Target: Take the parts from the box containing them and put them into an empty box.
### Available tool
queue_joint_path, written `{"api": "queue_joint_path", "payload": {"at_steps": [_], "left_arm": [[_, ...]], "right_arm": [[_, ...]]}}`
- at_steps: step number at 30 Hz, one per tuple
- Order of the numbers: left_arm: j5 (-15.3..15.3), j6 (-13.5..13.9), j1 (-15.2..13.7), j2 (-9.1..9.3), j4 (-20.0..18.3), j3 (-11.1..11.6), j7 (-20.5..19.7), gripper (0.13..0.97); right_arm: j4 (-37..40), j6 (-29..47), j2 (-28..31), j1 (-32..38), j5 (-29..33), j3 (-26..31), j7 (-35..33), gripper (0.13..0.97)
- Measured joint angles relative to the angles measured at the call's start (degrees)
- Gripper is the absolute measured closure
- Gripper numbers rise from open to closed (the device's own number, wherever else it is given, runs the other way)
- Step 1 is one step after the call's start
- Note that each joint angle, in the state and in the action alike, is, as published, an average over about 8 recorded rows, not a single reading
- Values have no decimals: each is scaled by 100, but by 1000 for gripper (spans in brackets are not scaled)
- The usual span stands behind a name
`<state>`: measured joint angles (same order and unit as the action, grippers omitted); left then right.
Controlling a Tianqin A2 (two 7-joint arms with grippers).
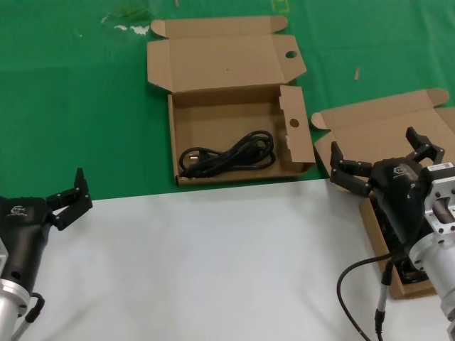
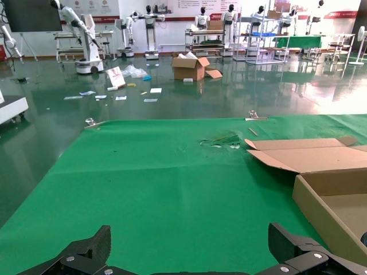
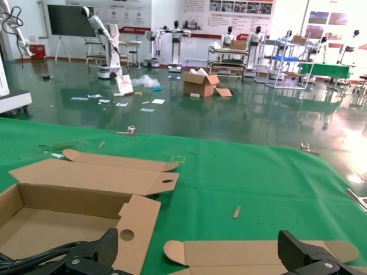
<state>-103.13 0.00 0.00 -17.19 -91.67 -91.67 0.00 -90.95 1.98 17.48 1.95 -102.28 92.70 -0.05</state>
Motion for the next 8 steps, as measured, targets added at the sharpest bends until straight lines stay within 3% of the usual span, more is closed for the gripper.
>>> {"api": "queue_joint_path", "payload": {"at_steps": [8], "left_arm": [[0, 0, 0, 0, 0, 0, 0, 132]], "right_arm": [[0, 0, 0, 0, 0, 0, 0, 129]]}}
